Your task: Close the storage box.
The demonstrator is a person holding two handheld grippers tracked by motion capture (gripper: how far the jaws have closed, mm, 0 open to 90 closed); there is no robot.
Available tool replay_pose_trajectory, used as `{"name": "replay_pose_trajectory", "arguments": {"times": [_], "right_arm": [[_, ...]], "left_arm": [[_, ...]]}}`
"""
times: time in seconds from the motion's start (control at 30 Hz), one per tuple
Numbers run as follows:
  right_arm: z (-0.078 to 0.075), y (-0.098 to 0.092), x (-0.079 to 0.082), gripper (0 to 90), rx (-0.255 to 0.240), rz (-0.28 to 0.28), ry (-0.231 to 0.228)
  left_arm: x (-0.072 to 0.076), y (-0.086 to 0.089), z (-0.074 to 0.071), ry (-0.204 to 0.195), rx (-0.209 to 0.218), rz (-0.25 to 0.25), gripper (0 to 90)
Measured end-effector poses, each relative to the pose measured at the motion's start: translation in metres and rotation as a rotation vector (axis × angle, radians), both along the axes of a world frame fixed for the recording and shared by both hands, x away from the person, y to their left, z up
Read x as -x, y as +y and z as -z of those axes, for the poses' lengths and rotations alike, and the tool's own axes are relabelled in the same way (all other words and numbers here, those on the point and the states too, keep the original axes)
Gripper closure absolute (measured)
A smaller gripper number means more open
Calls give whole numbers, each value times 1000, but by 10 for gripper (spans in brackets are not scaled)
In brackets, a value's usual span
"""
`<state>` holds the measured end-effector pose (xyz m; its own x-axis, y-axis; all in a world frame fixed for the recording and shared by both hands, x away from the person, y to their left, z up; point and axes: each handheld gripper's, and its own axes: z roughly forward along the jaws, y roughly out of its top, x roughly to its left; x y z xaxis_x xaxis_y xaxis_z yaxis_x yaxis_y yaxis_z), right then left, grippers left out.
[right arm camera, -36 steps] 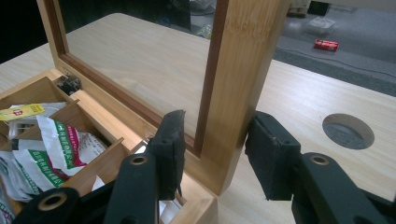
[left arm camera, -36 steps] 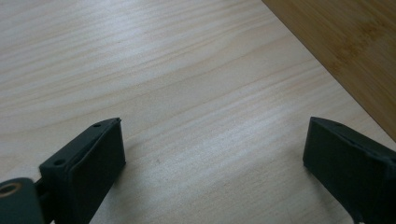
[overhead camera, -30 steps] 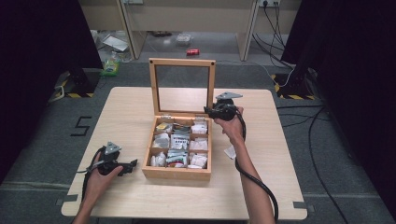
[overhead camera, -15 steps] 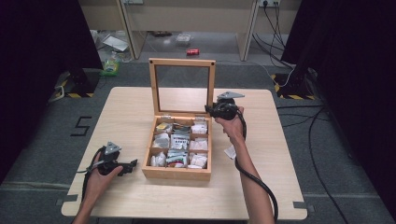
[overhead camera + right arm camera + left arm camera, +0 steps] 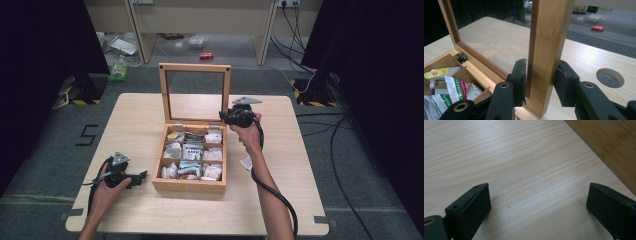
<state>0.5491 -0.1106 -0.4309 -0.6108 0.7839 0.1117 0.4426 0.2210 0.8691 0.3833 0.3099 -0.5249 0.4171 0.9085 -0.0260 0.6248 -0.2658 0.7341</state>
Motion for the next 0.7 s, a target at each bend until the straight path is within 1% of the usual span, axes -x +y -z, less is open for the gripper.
{"name": "replay_pose_trajectory", "arguments": {"times": [0.07,0.27,0.37,0.43,0.7], "right_arm": [[0,-1,1,644,1,-1,-5],[-1,-1,3,648,-13,-1,-3],[-2,-1,3,652,-3,-8,-9],[-3,-2,4,655,10,-17,-19],[-2,-4,8,662,4,-27,-44]], "left_arm": [[0,0,0,0,0,0,49],[0,0,0,0,0,0,49],[0,0,0,0,0,0,49],[0,0,0,0,0,0,49],[0,0,0,0,0,0,49]]}}
